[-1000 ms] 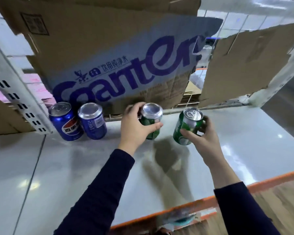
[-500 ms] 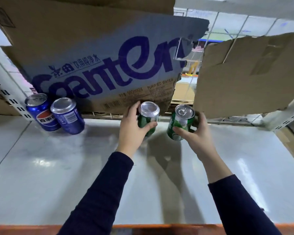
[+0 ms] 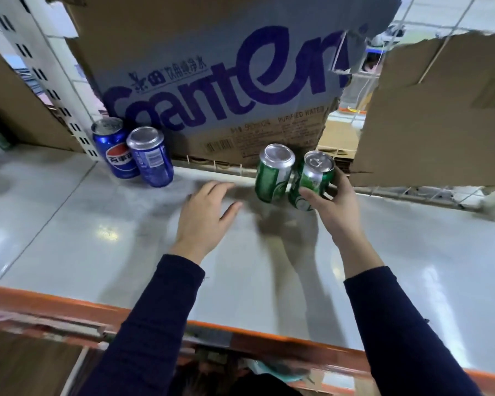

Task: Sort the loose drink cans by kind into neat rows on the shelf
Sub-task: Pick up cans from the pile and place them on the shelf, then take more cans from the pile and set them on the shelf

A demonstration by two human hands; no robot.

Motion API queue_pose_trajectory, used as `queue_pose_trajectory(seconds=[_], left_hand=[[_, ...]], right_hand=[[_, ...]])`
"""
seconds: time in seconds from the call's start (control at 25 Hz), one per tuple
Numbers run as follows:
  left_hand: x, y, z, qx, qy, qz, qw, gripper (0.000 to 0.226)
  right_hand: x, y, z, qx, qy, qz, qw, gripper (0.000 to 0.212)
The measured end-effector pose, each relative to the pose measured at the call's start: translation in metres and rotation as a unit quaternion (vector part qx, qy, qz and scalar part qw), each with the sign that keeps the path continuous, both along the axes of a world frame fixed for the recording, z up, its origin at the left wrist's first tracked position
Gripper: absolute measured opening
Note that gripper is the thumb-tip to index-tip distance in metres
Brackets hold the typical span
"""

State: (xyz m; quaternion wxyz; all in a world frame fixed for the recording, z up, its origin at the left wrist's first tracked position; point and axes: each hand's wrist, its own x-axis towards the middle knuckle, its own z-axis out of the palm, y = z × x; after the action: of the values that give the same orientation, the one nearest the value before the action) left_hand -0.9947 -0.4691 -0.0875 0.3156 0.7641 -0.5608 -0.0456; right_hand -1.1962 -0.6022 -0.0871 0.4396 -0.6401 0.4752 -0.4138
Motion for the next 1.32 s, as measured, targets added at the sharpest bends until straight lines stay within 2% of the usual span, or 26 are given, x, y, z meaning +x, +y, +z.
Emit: queue_pose_trajectory(seconds=[0.12,0.2,0.28,0.48,0.72,0.96,1.32], left_hand=[[0.012,0.024,0.001,-0.001,-0.018,0.025,1.000,0.037],[0.024,0.042,0.001,-0.001,-0.028,0.044,0.999,0.037],[0.037,0.063,0.002,-0.004,-0.033,0.065,0.997,0.036],[0.077,0.132,0.004,-0.012,-0.039,0.111,0.993,0.033],[0.166,0.257,0.009,-0.026,-0.048,0.197,0.979,0.032],[0.271,0.402,0.017,-0.019,-0.072,0.283,0.956,0.026],[0.378,0.512,0.018,-0.037,-0.051,0.381,0.922,0.027]], right_hand=[[0.000,0.017,-0.006,-0.017,0.067,-0.068,0.995,0.061],[0.004,0.041,-0.014,-0.015,0.044,-0.094,0.994,0.048],[0.020,0.069,-0.018,-0.011,0.017,-0.053,0.998,0.037],[0.096,0.129,-0.013,-0.042,0.050,0.096,0.993,0.019],[0.220,0.221,0.000,-0.079,0.069,0.219,0.970,0.018],[0.359,0.348,0.005,-0.119,0.065,0.318,0.938,0.028],[0.510,0.441,0.025,-0.117,0.018,0.434,0.893,0.027]])
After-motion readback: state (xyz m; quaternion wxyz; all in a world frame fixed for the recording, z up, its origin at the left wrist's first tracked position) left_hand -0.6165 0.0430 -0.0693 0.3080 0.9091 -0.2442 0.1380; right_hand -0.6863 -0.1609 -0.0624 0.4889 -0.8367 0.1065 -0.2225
